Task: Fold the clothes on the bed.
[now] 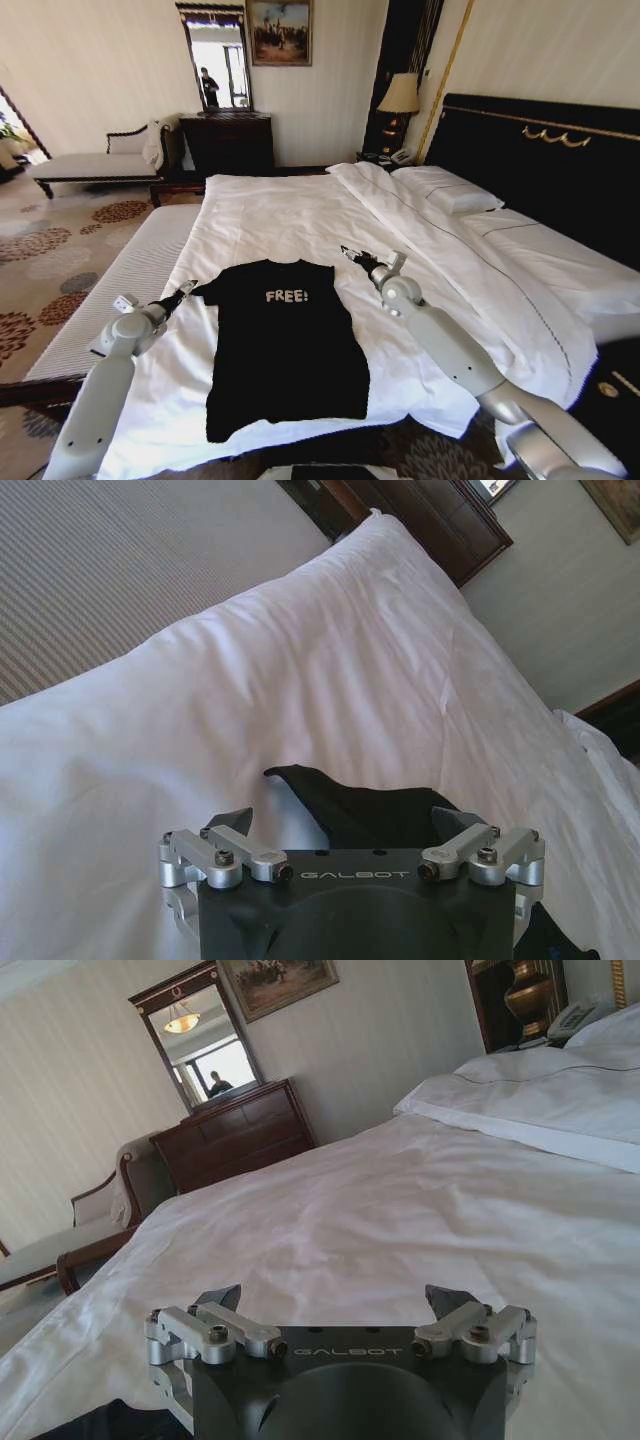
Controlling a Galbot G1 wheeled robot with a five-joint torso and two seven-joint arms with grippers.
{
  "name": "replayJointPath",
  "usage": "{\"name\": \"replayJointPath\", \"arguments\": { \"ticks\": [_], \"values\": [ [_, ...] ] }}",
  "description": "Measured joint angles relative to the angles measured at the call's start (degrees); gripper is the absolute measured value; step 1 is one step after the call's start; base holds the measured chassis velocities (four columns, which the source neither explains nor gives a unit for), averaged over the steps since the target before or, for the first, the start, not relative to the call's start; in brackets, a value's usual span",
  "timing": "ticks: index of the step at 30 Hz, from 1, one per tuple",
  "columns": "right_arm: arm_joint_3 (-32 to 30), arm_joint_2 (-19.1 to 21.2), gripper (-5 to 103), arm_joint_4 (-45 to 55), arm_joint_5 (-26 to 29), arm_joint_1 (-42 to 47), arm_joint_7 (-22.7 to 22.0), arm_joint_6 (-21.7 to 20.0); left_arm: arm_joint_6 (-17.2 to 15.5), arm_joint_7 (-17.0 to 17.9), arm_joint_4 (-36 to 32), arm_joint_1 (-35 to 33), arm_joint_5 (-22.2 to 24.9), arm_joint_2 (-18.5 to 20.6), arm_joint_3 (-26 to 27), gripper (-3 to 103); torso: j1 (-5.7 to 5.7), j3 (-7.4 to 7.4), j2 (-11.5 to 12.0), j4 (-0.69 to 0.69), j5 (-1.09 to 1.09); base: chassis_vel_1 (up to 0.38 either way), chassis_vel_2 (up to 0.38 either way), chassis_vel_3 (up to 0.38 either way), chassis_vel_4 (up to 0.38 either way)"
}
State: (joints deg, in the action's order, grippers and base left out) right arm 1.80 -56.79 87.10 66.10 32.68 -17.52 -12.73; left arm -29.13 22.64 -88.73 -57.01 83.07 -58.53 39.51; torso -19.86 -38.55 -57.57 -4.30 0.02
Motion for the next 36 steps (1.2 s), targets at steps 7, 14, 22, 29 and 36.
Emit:
{"name": "replayJointPath", "arguments": {
  "ticks": [7,14,22,29,36],
  "values": [
    [-0.3,0.2,100,-0.1,0.6,0.5,-0.8,-0.4,2.0,-2.5,2.0,1.6,-2.2,-1.1,-1.0,100,0.00,0.00,0.0,0.00,-0.01,0.000,0.000,0.000,0.000],
    [-0.6,0.6,100,-0.2,1.4,0.8,-1.2,-0.7,3.5,-3.9,6.8,5.3,-4.8,-2.7,-3.4,99,0.00,0.00,0.0,-0.01,-0.02,0.000,0.000,0.000,0.000],
    [-1.4,1.3,100,-0.2,2.3,0.9,-1.5,-0.9,4.7,-5.6,10.3,6.9,-7.2,-3.5,-4.4,87,0.00,0.00,0.0,-0.02,-0.02,0.000,0.000,0.000,0.000],
    [-1.5,1.2,100,-0.4,2.3,1.5,-1.6,-1.0,7.2,-8.6,10.6,6.7,-8.5,-3.5,-4.3,60,0.00,0.00,0.0,-0.02,-0.02,0.000,0.000,0.000,0.000],
    [-1.5,1.0,100,-0.8,2.2,1.5,-1.9,-1.1,8.1,-9.9,10.5,6.7,-9.3,-3.4,-4.3,34,0.00,0.00,0.0,-0.01,-0.02,0.000,0.000,0.000,0.000]
  ]
}}
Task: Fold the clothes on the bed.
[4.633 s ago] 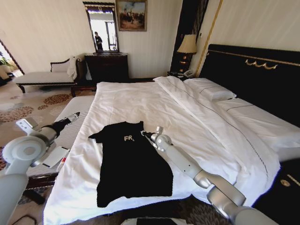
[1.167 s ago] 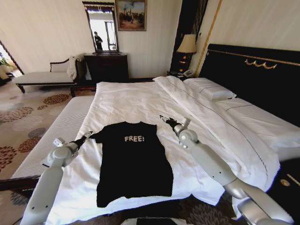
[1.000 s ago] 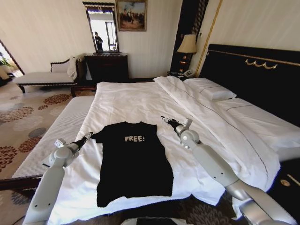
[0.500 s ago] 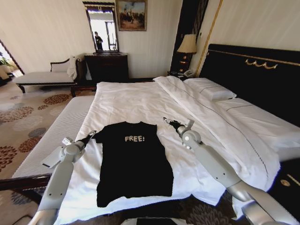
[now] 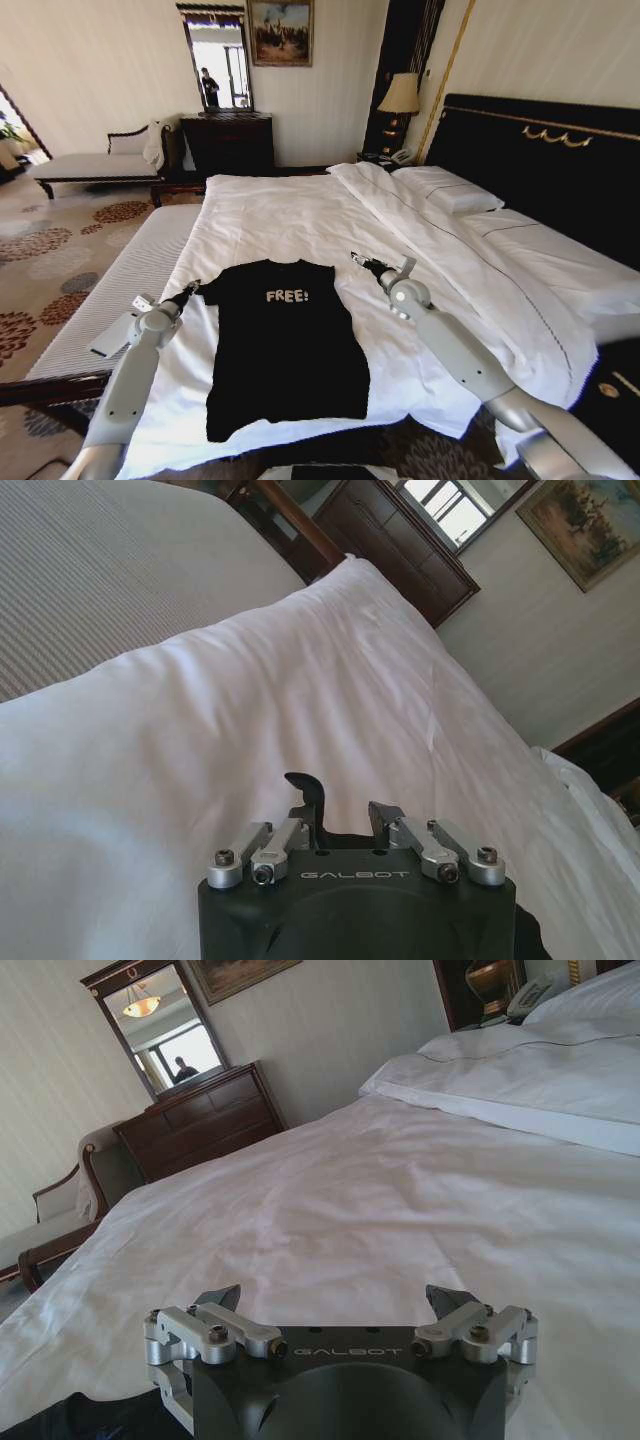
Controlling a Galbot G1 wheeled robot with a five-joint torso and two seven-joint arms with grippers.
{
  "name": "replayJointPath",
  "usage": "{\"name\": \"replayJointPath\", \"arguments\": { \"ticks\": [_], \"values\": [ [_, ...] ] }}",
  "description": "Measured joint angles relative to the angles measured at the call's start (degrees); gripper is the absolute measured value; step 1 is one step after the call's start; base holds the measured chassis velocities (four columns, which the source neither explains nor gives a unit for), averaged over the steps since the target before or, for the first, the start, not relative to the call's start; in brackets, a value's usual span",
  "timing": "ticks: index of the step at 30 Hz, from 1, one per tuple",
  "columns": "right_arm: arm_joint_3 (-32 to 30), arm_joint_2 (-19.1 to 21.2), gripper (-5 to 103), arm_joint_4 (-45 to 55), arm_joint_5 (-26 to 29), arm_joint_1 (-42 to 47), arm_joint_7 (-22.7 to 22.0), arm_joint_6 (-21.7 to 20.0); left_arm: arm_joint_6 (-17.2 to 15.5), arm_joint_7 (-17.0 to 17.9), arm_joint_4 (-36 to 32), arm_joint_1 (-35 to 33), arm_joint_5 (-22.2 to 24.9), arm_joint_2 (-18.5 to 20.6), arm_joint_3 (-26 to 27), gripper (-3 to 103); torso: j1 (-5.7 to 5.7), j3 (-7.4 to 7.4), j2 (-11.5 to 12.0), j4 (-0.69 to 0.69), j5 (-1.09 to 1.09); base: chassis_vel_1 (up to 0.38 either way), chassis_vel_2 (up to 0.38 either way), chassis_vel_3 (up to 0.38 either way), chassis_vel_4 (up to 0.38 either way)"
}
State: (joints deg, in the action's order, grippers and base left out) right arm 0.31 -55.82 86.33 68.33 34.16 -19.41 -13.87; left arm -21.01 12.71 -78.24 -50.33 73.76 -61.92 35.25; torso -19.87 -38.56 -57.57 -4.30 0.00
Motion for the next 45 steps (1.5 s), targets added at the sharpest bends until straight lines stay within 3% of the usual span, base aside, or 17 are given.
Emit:
{"name": "replayJointPath", "arguments": {
  "ticks": [2,10,18,22,29,31,35,36,42,45],
  "values": [
    [-0.1,0.1,100,0.0,0.1,0.1,-0.2,-0.1,0.0,0.0,0.1,0.3,-0.1,-0.2,-0.2,23,0.00,0.00,0.0,-0.01,0.00,0.000,0.000,0.000,0.000],
    [-1.0,0.8,100,-0.1,0.5,0.6,-0.4,-0.3,0.0,0.1,0.3,0.3,-0.8,-0.4,-0.4,1,0.00,0.00,0.0,-0.01,0.00,0.000,0.000,0.000,0.000],
    [-1.5,0.9,100,-0.4,0.5,1.0,-0.4,-0.3,1.8,-0.4,-5.8,1.1,-1.1,0.4,-4.6,0,0.00,0.00,0.0,0.00,0.02,0.000,0.000,0.000,0.000],
    [-1.6,1.0,100,-0.4,0.4,1.2,-0.5,-0.3,3.3,-0.3,-8.3,4.2,-1.4,0.1,-11.0,0,0.00,0.01,0.0,-0.02,0.02,0.000,0.000,0.000,0.000],
    [-2.0,1.0,100,-0.2,0.2,1.7,-0.7,-0.4,3.8,0.2,-5.0,8.9,-4.9,-3.0,-19.2,0,0.00,0.00,0.0,-0.02,-0.01,0.000,0.000,0.000,0.000],
    [-2.6,1.2,100,-0.1,0.1,2.3,-0.7,-0.4,4.3,0.2,-1.0,10.6,-8.0,-5.7,-22.6,0,0.00,0.00,0.0,-0.02,0.00,0.000,0.000,0.000,0.000],
    [-3.0,1.4,100,0.0,0.0,2.8,-0.7,-0.4,4.8,0.3,0.3,11.0,-9.1,-6.3,-24.0,-2,0.00,0.00,0.0,-0.02,0.00,0.000,0.000,0.000,0.000],
    [-3.1,1.4,100,0.0,0.0,2.9,-0.7,-0.4,4.9,0.4,0.2,11.0,-9.1,-6.3,-24.1,-2,0.00,0.00,0.0,-0.02,0.00,0.000,0.000,0.000,0.000],
    [-2.8,1.0,100,0.0,-0.4,2.8,-0.9,-0.5,4.9,2.3,-4.5,10.2,-6.5,-4.1,-25.5,24,0.00,0.00,0.0,-0.02,0.01,0.000,0.000,0.000,0.000],
    [-2.5,0.8,100,0.0,-0.4,2.3,-1.1,-0.6,4.4,2.9,-7.0,9.1,-5.9,-2.4,-26.9,30,0.01,0.00,0.0,-0.01,-0.01,0.000,0.000,0.000,0.000]
  ]
}}
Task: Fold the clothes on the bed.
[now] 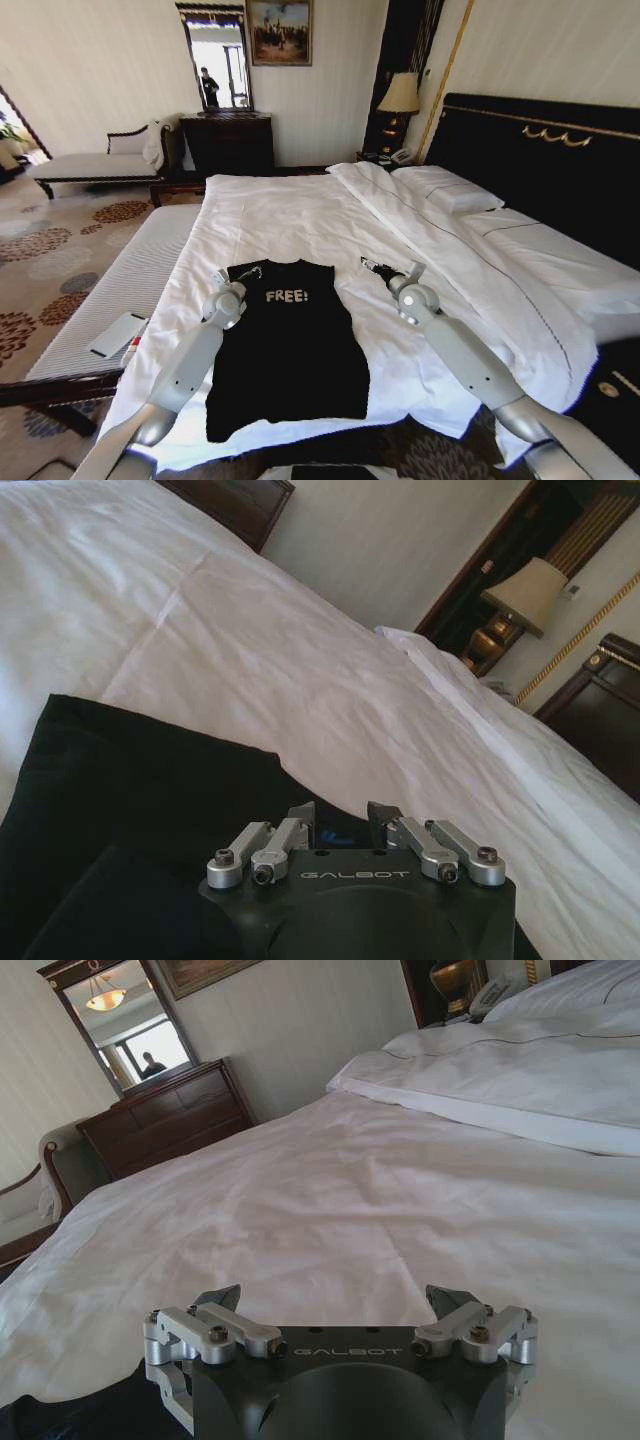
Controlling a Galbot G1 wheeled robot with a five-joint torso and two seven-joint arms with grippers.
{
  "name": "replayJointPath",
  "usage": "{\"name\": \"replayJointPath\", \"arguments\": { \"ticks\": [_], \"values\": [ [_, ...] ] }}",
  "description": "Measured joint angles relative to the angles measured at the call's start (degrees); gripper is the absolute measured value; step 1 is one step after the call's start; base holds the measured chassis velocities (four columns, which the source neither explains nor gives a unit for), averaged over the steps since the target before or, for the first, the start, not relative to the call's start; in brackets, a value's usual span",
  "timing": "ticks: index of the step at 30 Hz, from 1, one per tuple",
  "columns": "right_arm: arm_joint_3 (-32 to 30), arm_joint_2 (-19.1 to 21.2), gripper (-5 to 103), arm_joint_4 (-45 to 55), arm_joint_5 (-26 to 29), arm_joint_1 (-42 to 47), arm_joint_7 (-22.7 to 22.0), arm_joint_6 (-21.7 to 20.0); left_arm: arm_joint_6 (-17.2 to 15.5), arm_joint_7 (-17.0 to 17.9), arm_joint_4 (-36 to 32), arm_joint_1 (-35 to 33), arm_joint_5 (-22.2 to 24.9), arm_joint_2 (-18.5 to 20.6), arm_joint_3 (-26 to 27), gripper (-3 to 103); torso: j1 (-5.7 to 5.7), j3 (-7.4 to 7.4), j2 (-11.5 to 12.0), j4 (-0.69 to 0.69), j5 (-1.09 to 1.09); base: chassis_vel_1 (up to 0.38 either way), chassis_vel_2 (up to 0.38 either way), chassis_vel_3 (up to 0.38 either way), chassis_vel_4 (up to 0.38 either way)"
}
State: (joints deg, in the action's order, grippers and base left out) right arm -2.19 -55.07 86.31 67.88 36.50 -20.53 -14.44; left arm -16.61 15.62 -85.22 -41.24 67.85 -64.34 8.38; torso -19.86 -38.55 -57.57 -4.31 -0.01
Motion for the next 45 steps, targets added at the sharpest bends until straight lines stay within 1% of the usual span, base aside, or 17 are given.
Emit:
{"name": "replayJointPath", "arguments": {
  "ticks": [4,5,9,11,15,18,20,23,25,26,30,31,37,40,41,43,45],
  "values": [
    [0.6,-0.4,100,-0.1,0.0,-0.5,-0.2,-0.1,0.0,0.3,-3.1,-2.5,-0.9,3.0,-1.5,52,0.00,0.00,0.0,0.01,-0.01,0.000,0.000,0.000,0.000],
    [0.6,-0.4,100,-0.1,0.0,-0.5,-0.2,-0.1,0.0,0.3,-3.1,-2.5,-0.9,3.0,-1.5,52,0.00,0.00,0.0,0.01,-0.01,0.000,0.000,0.000,0.000],
    [0.7,-0.5,100,-0.1,-0.1,-0.4,-0.2,-0.1,0.1,0.5,-3.3,-3.2,0.8,3.0,2.9,63,0.00,0.00,0.0,-0.01,0.00,0.000,0.000,0.000,0.000],
    [0.7,-0.5,100,0.0,-0.1,-0.3,-0.2,-0.2,-0.2,0.7,-3.2,-3.8,2.2,3.8,6.1,74,0.00,0.00,0.0,-0.02,0.00,0.000,0.000,0.000,0.000],
    [0.7,-0.4,100,-0.1,-0.3,-0.3,0.0,-0.2,-0.6,0.3,-1.0,-3.0,3.2,4.4,9.5,89,0.00,0.00,0.0,0.02,-0.01,0.000,0.000,0.000,0.000],
    [1.0,-0.4,100,-0.2,-0.3,-0.7,0.0,-0.2,-1.2,0.2,1.2,-1.2,4.0,3.7,10.9,94,0.01,0.00,0.0,0.02,0.00,0.000,0.000,0.000,0.000],
    [1.5,-0.5,100,-0.2,-0.3,-1.1,0.0,-0.2,-3.4,1.0,4.7,1.2,5.0,2.8,11.7,100,0.00,0.00,0.0,-0.02,0.00,0.000,0.000,0.000,0.000],
    [1.8,-0.5,100,-0.2,-0.3,-1.3,0.0,-0.2,-5.1,1.8,8.5,3.0,5.1,2.3,11.6,100,0.00,0.00,0.0,-0.03,0.01,0.000,0.000,0.000,0.000],
    [2.0,-0.5,100,-0.1,-0.4,-1.4,-0.1,-0.2,-7.8,2.0,12.9,4.6,5.1,1.7,11.1,100,-0.01,-0.01,0.0,-0.02,0.00,0.000,0.000,0.000,0.000],
    [2.1,-0.5,100,-0.1,-0.5,-1.4,-0.1,-0.2,-9.3,1.5,15.5,5.4,4.6,1.2,10.8,100,-0.01,-0.01,0.0,-0.01,-0.01,0.000,0.000,0.000,0.000],
    [2.1,-0.5,100,-0.1,-0.7,-1.4,-0.1,-0.2,-10.8,-1.0,20.2,7.0,2.6,0.0,10.8,100,0.00,0.00,0.0,0.00,0.00,0.000,0.000,0.000,0.000],
    [2.1,-0.4,100,-0.1,-0.8,-1.3,-0.1,-0.2,-10.6,-3.3,22.6,7.8,0.6,-0.8,11.0,100,0.00,0.00,0.0,0.01,0.01,0.000,0.000,0.000,0.000],
    [2.2,-0.3,100,-0.2,-0.8,-1.2,-0.1,-0.2,-7.6,-7.6,25.5,9.0,-3.0,-2.6,11.3,100,0.00,0.00,0.0,0.00,0.01,0.000,0.000,0.000,0.000],
    [2.4,-0.2,100,-0.5,-0.9,-1.2,0.0,-0.2,-4.7,-11.2,26.9,10.0,-4.6,-3.9,11.4,101,0.00,0.00,0.0,-0.01,0.01,0.000,0.000,0.000,0.000],
    [2.5,-0.3,100,-0.7,-0.9,-1.3,0.0,-0.2,-4.2,-11.7,27.8,10.8,-4.9,-4.3,11.4,92,0.00,0.00,0.0,-0.02,0.01,0.000,0.000,0.000,0.000],
    [2.7,-0.3,100,-0.8,-0.9,-1.5,0.0,-0.2,-4.0,-11.9,28.2,11.1,-5.1,-4.4,11.4,92,0.00,0.00,0.0,-0.02,0.01,0.000,0.000,0.000,0.000],
    [3.0,-0.4,100,-1.2,-0.9,-2.0,0.0,-0.2,-3.8,-12.1,28.8,11.6,-5.5,-4.5,11.3,81,0.00,0.00,0.0,-0.02,0.01,0.000,0.000,0.000,0.000]
  ]
}}
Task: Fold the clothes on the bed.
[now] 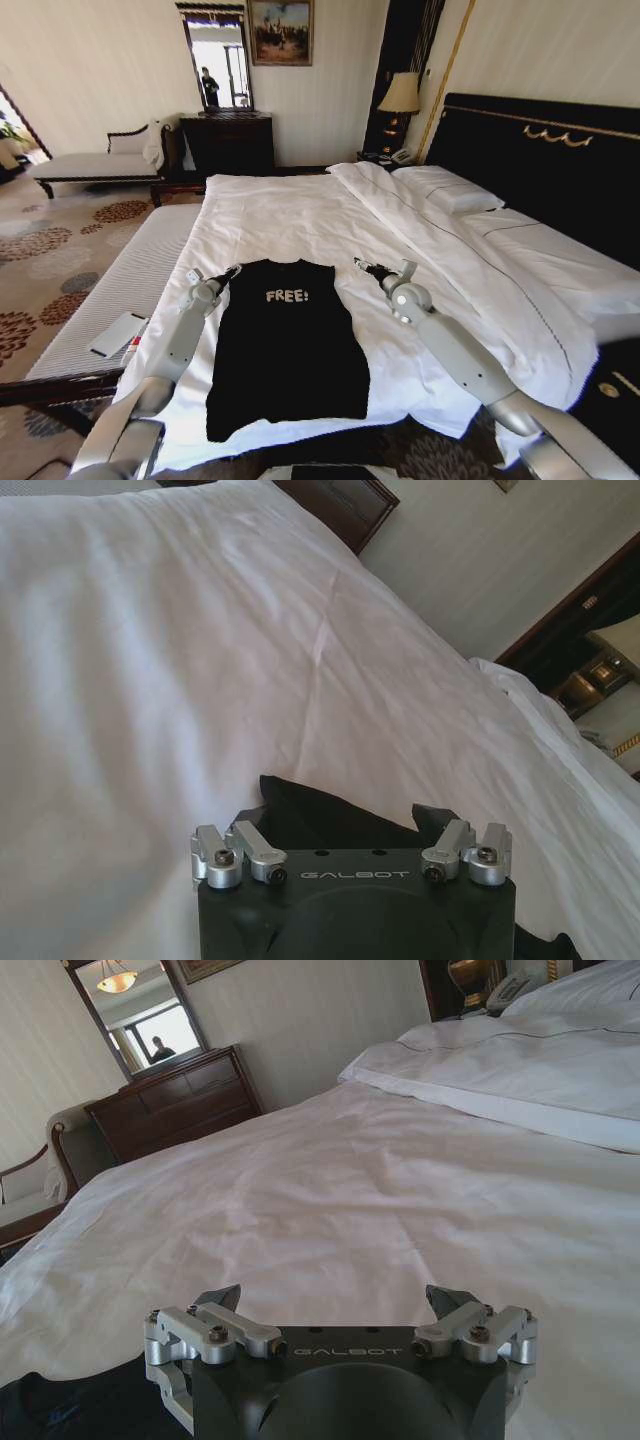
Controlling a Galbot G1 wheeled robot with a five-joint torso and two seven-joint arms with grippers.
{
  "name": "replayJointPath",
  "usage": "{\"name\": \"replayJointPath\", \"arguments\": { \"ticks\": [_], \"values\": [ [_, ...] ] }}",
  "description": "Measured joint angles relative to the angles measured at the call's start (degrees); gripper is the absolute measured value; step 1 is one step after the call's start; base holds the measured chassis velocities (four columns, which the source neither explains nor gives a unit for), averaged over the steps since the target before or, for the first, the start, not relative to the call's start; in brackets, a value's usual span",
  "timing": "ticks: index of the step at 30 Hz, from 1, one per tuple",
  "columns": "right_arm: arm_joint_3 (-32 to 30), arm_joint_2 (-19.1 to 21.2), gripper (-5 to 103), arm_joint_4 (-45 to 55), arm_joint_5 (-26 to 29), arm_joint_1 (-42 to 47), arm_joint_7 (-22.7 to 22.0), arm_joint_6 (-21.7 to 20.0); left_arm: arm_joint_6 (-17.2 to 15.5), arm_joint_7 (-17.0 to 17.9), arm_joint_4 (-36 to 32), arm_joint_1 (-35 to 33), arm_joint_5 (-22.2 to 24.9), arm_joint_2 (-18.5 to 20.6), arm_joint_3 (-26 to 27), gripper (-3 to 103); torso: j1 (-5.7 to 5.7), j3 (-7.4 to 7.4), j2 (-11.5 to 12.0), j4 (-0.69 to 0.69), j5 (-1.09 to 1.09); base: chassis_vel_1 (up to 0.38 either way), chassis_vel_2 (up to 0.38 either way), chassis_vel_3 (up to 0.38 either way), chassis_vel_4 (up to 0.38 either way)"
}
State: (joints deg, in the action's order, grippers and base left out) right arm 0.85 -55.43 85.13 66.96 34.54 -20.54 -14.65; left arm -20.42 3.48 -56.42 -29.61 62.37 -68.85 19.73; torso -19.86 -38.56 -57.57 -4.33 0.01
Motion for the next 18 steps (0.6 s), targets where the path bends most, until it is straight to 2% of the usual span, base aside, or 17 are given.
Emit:
{"name": "replayJointPath", "arguments": {
  "ticks": [2,3,4,6,7,10,13,15,16,18],
  "values": [
    [0.2,-0.1,100,-0.2,0.0,-0.3,0.0,0.0,0.0,0.0,0.2,0.1,0.0,0.0,0.0,81,0.00,0.00,0.0,0.01,0.00,0.000,0.000,0.000,0.000],
    [0.7,-0.3,100,-1.0,0.0,-0.9,0.0,0.0,0.0,0.0,0.4,0.3,-0.1,0.0,-0.1,70,0.00,0.00,0.0,0.02,0.00,0.000,0.000,0.000,0.000],
    [1.0,-0.5,100,-1.5,0.0,-1.3,0.0,0.0,0.0,0.0,0.6,0.4,-0.1,0.0,-0.1,70,0.00,0.00,0.0,0.03,0.00,0.000,0.000,0.000,0.000],
    [1.7,-1.0,100,-2.6,0.0,-2.2,0.0,0.1,-0.1,0.0,0.9,0.4,-0.3,0.1,0.0,59,0.00,0.00,0.0,0.02,-0.01,0.000,0.000,0.000,0.000],
    [1.7,-1.0,100,-2.6,0.0,-2.2,0.0,0.1,-0.1,0.0,0.9,0.4,-0.3,0.1,0.0,59,0.00,0.00,0.0,0.02,-0.01,0.000,0.000,0.000,0.000],
    [2.5,-1.6,100,-3.6,0.0,-3.1,0.0,0.1,-0.1,-0.1,1.2,0.4,-0.6,0.4,0.1,43,0.00,0.00,0.0,0.02,-0.01,0.000,0.000,0.000,0.000],
    [3.3,-2.2,100,-5.1,-0.1,-4.1,0.1,0.3,-0.1,-0.3,1.3,0.0,-0.9,0.7,0.3,38,0.00,0.00,0.0,0.02,-0.01,0.000,0.000,0.000,0.000],
    [4.4,-3.2,100,-7.9,-0.4,-5.7,0.3,0.4,0.0,-0.5,1.5,-0.3,-1.3,0.9,0.4,26,0.00,0.00,0.0,0.02,-0.01,0.000,0.000,0.000,0.000],
    [4.4,-3.2,100,-7.9,-0.4,-5.7,0.3,0.4,0.0,-0.5,1.5,-0.3,-1.3,0.9,0.4,26,0.00,0.00,0.0,0.02,-0.01,0.000,0.000,0.000,0.000],
    [5.5,-4.7,100,-12.1,0.3,-8.1,0.5,-0.2,0.1,-0.6,1.6,-0.5,-1.5,1.0,0.5,16,0.00,0.00,0.0,0.01,-0.01,0.000,0.000,0.000,0.000]
  ]
}}
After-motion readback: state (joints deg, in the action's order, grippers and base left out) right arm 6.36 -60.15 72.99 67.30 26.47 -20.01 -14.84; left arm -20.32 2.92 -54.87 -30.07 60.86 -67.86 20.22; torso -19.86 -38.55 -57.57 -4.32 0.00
